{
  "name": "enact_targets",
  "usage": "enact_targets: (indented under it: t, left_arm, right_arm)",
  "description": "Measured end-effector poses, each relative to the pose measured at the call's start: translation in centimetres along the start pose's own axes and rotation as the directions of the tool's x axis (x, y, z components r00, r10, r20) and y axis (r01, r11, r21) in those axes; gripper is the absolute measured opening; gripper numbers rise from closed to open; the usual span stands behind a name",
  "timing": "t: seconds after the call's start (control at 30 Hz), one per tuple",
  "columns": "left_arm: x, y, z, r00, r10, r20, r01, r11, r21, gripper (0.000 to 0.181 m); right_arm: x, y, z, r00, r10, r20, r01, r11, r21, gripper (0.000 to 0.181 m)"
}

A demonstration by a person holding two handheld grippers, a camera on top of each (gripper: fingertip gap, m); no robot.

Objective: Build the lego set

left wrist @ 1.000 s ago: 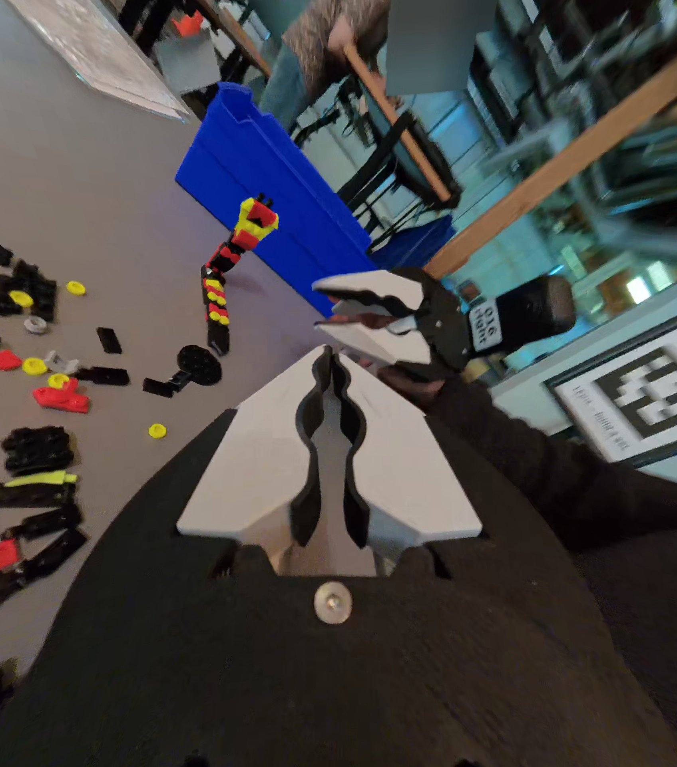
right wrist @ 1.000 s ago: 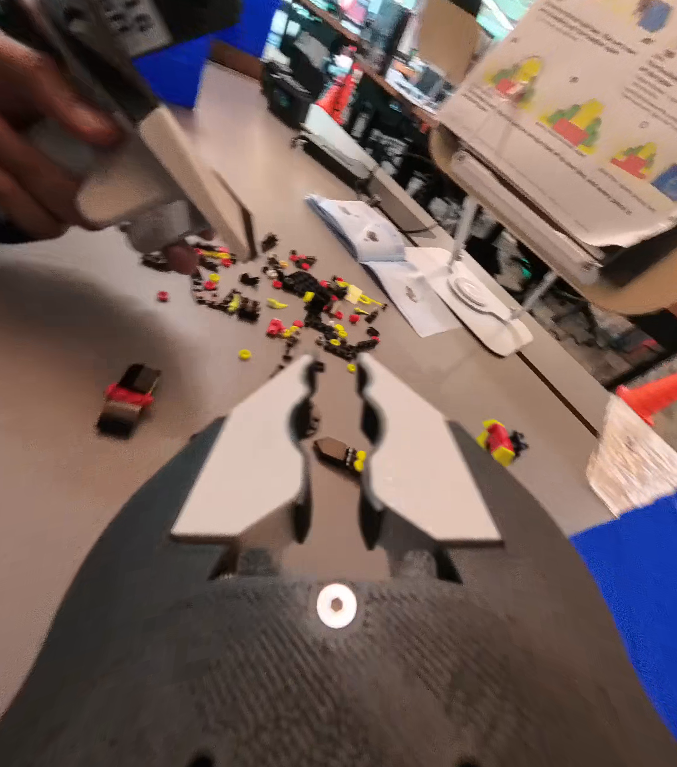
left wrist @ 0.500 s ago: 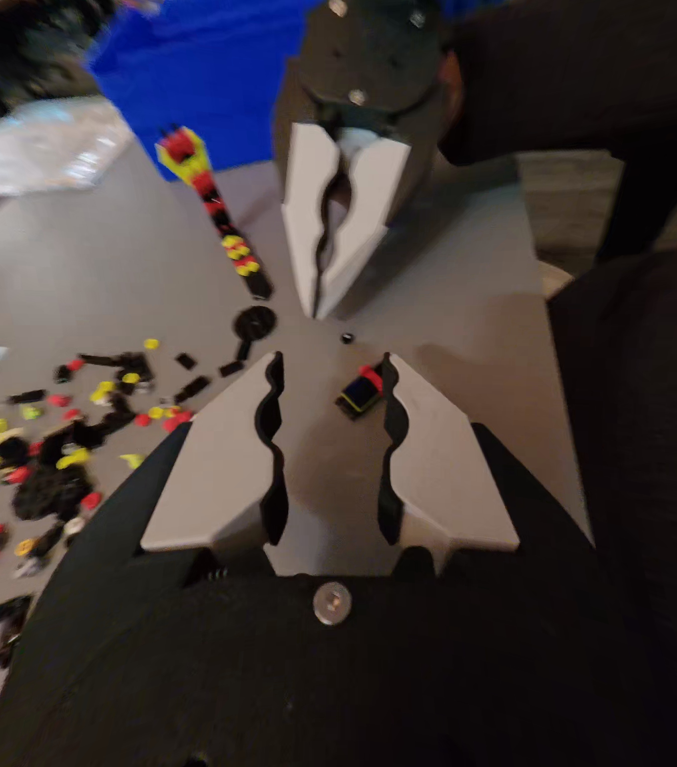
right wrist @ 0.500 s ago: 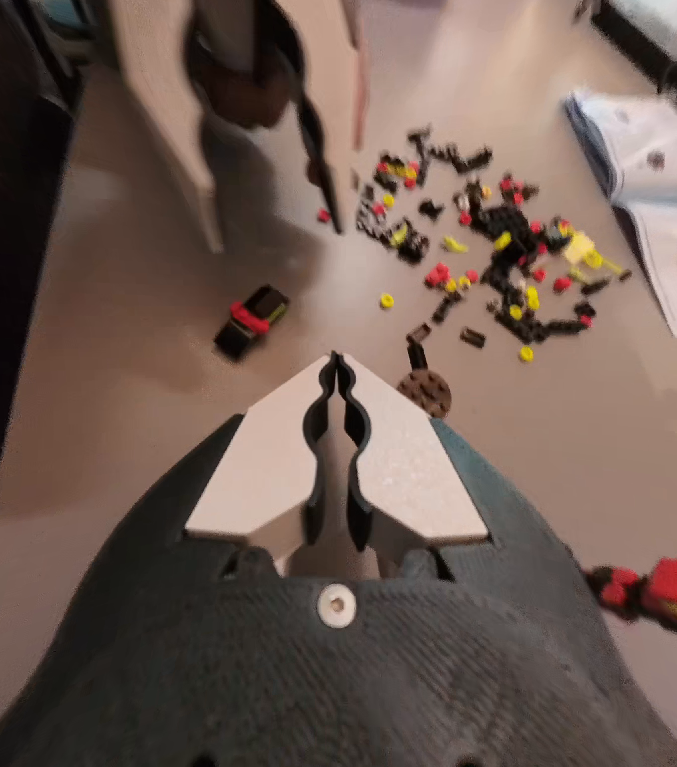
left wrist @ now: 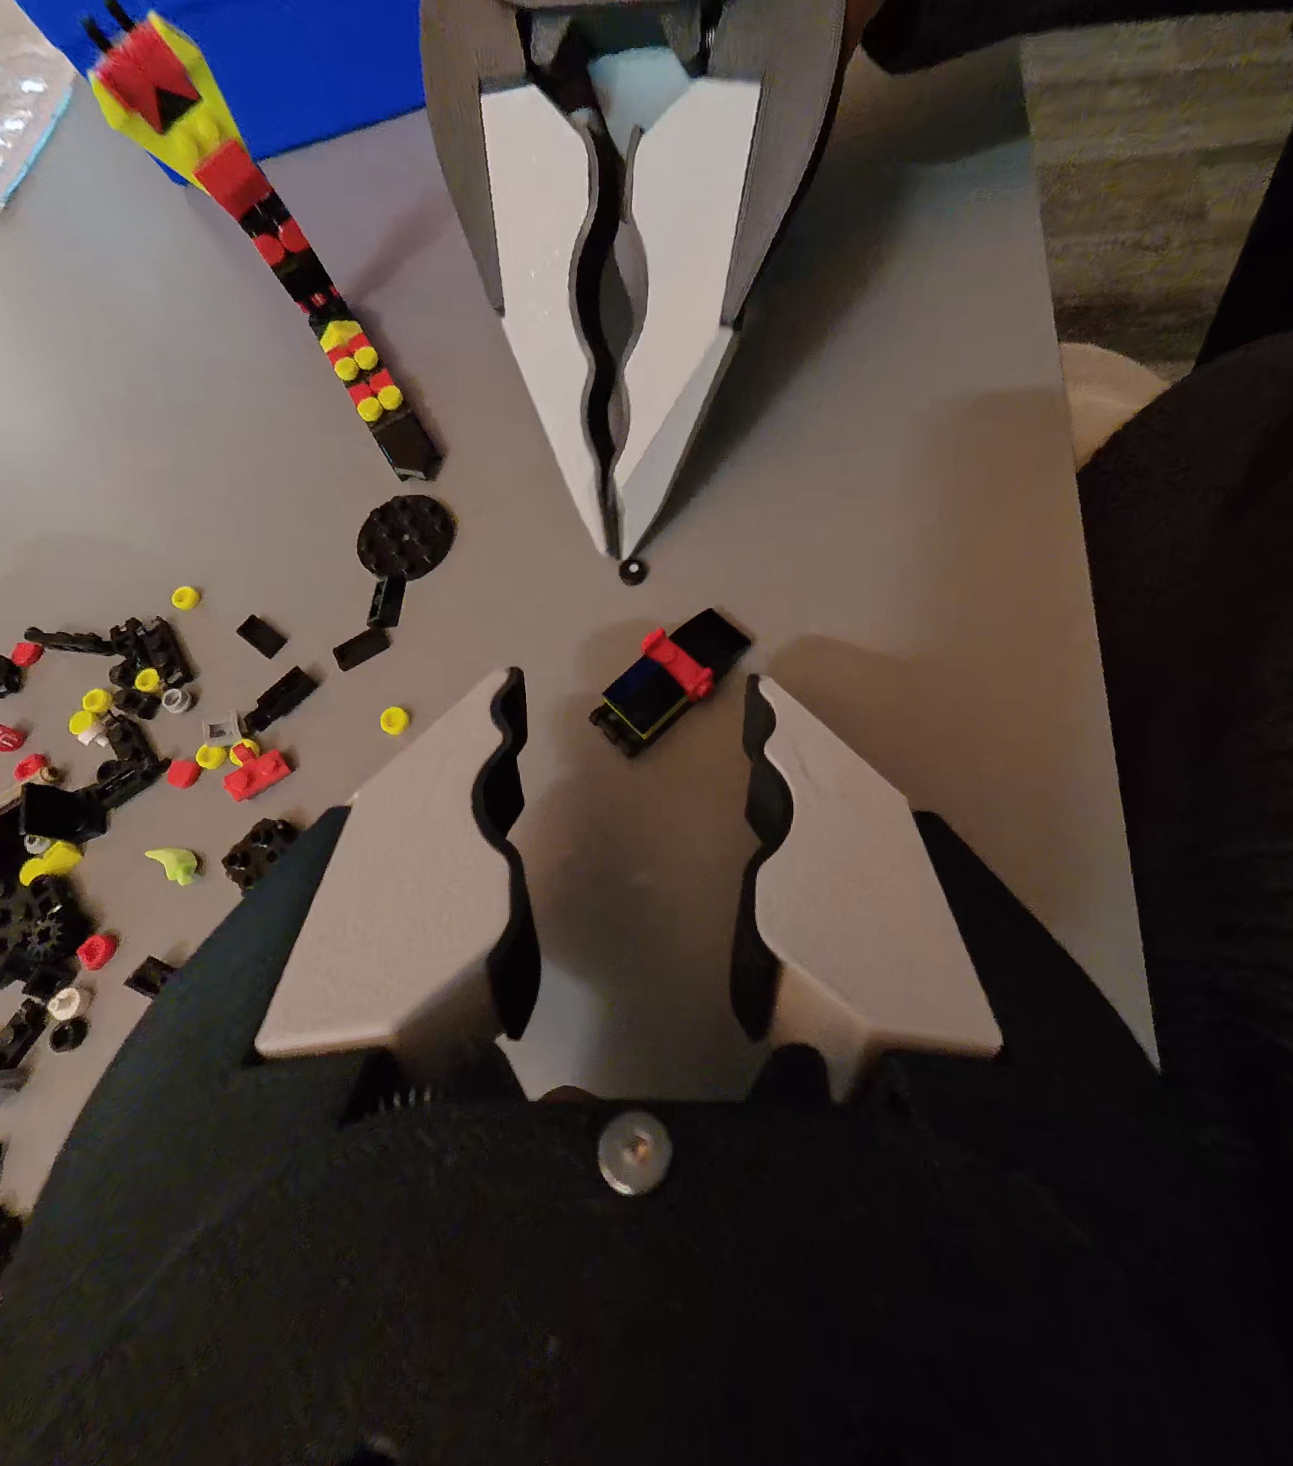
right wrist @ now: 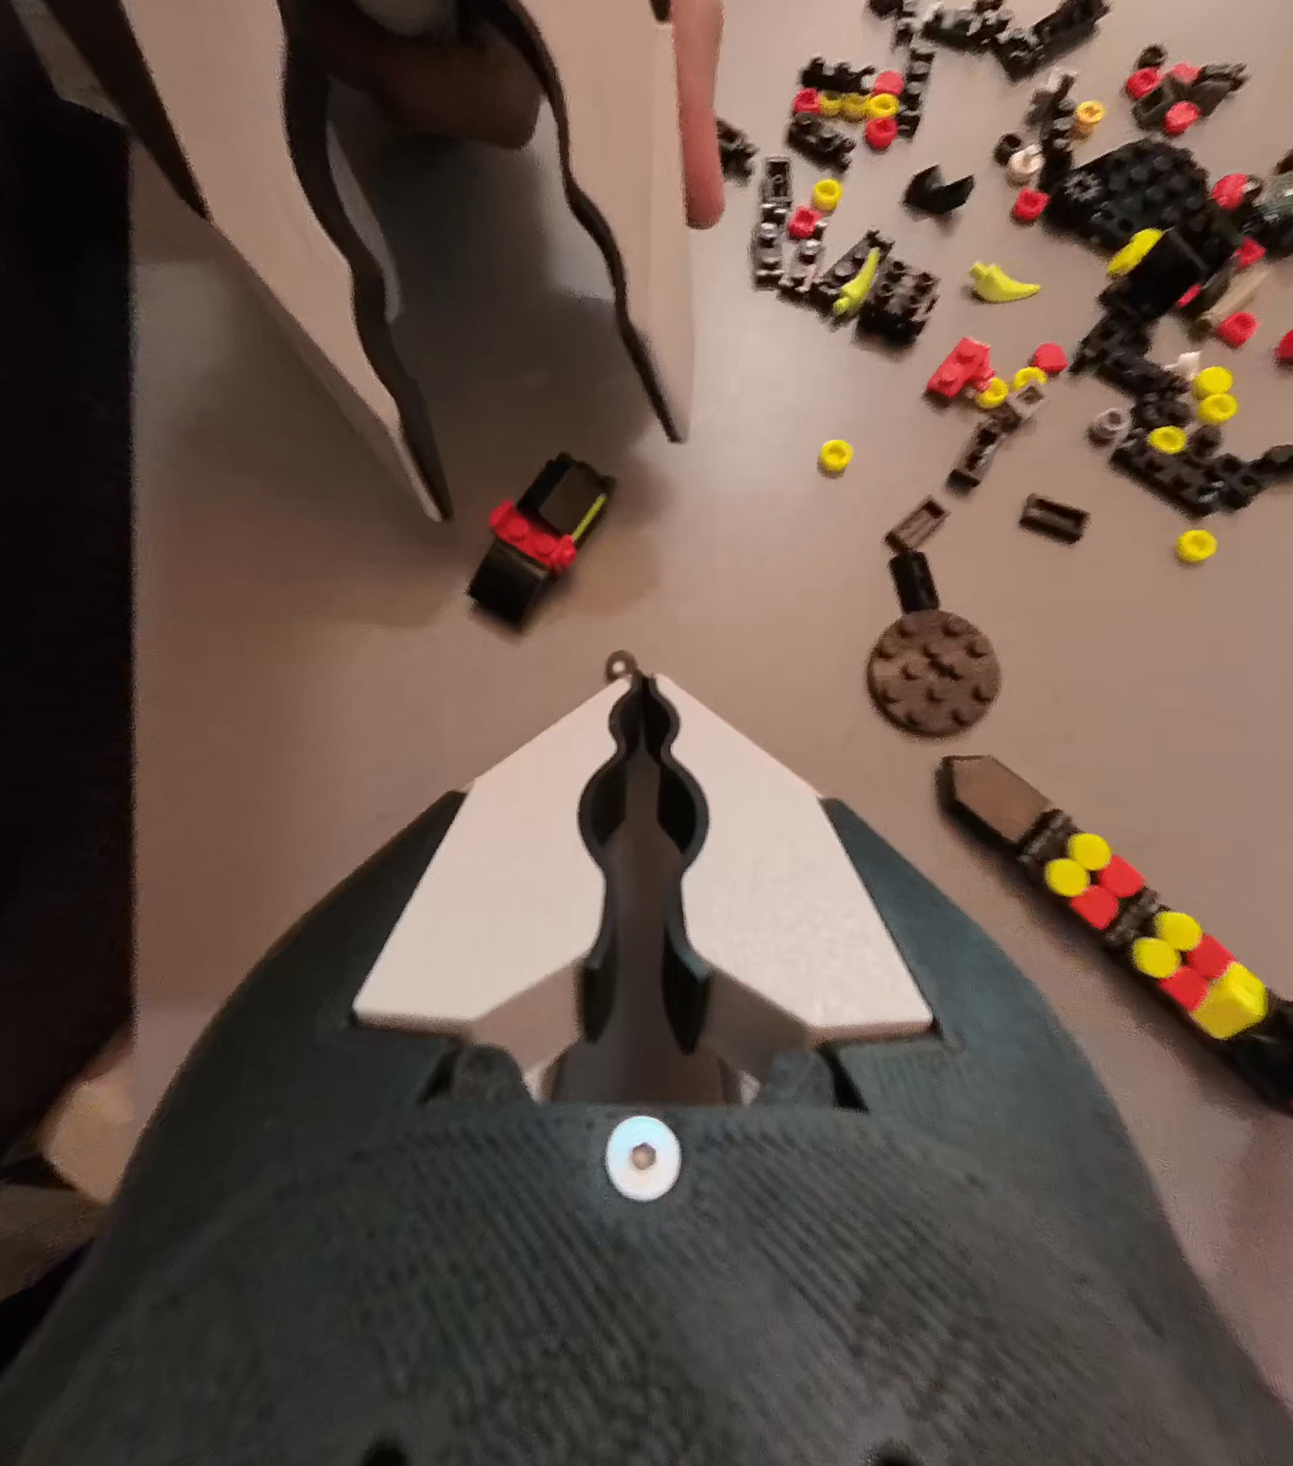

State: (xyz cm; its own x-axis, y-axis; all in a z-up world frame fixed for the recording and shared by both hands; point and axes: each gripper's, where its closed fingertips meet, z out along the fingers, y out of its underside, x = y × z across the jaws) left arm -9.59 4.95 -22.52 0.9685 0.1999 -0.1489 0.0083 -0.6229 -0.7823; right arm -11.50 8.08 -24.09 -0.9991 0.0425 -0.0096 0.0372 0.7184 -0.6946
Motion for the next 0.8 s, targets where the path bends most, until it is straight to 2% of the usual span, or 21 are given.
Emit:
enact_targets:
  t: [0.17, 0.37, 0.53, 0.67, 0.8]
  left_arm:
    - [0.5, 0.5, 0.4, 0.999, 0.036, -0.008, -0.036, 0.998, -0.045, 0.054]
    - [0.4, 0.8, 0.6, 1.000, 0.017, -0.020, -0.018, 0.998, -0.065, 0.052]
    - [0.7, 0.9, 0.5, 0.999, 0.029, -0.027, -0.031, 0.997, -0.069, 0.045]
    - [0.8, 1.0, 0.4, 0.999, 0.035, -0.030, -0.037, 0.997, -0.070, 0.042]
    - [1.1, 1.2, 0.3, 0.998, 0.037, -0.046, -0.041, 0.996, -0.076, 0.035]
  right_arm:
    - [-2.9, -0.1, -0.1, 0.986, 0.010, 0.165, -0.014, 1.000, 0.025, 0.000]
    - [-0.4, -1.2, -0.8, 1.000, -0.023, 0.020, 0.021, 0.996, 0.085, 0.000]
    - [2.0, -0.9, -0.2, 0.994, 0.005, -0.109, 0.002, 0.998, 0.058, 0.000]
    - [1.6, -1.0, 0.8, 0.994, -0.027, -0.105, 0.029, 0.999, 0.024, 0.000]
    - [-0.3, -0.1, 0.1, 1.000, -0.010, 0.008, 0.010, 1.000, 0.010, 0.000]
